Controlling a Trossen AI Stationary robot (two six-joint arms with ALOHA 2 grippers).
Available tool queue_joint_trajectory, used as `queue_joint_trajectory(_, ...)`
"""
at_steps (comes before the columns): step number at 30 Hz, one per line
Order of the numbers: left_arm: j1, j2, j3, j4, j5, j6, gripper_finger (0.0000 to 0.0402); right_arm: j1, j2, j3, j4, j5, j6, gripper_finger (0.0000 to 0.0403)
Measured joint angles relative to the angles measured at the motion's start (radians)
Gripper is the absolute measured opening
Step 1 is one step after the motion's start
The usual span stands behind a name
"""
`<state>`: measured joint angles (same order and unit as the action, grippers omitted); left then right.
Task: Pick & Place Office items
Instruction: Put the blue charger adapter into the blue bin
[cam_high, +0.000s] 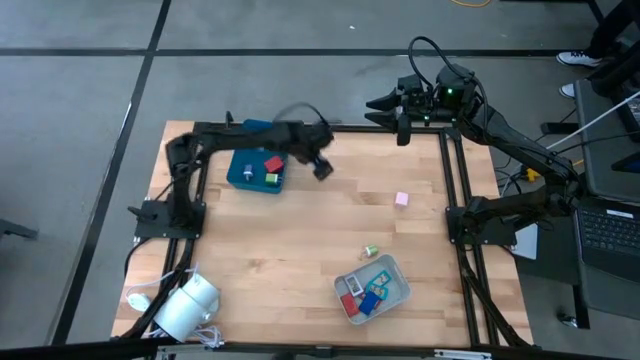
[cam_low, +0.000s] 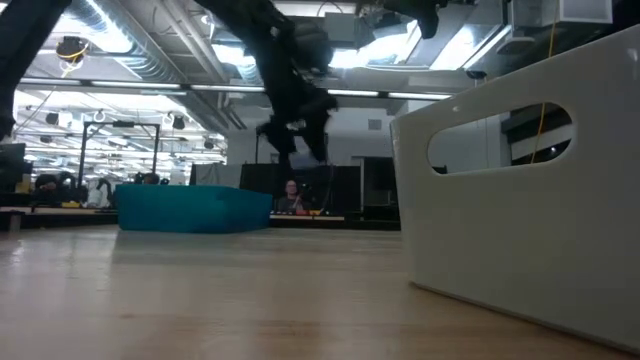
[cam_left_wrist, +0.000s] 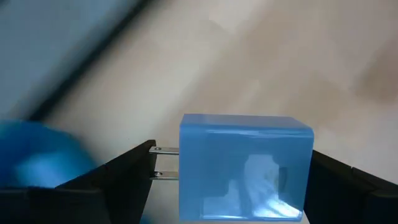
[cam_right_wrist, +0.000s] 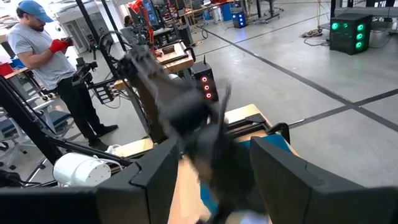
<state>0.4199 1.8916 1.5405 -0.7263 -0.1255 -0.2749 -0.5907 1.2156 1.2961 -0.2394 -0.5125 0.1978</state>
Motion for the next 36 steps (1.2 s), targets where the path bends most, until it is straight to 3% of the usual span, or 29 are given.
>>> queue_joint_trajectory(6,0.170,-0.088,0.003,-0.115,-0.071,0.100,0.0323,0.000,0.000,0.000,0.000,0.022,0.001,0.0204)
queue_joint_trajectory(13,0.359,-0.113,-0.023,-0.212,-0.017,0.162,0.0323,0.000,0.000,0.000,0.001,0.027,0.003,0.0204)
queue_joint_trajectory(18,0.417,-0.114,-0.184,-0.076,0.126,0.124,0.0323,0.000,0.000,0.000,0.001,0.027,0.003,0.0204)
queue_joint_trajectory(24,0.420,-0.118,-0.408,0.096,0.209,0.051,0.0323,0.000,0.000,0.000,0.001,0.027,0.003,0.0204)
queue_joint_trajectory(30,0.414,-0.222,-0.575,0.259,0.216,-0.043,0.0323,-0.001,0.000,0.000,0.000,0.058,0.003,0.0204)
queue_joint_trajectory(36,0.453,-0.328,-0.681,0.266,0.197,-0.079,0.0323,-0.002,0.000,0.000,0.000,0.061,0.003,0.0204)
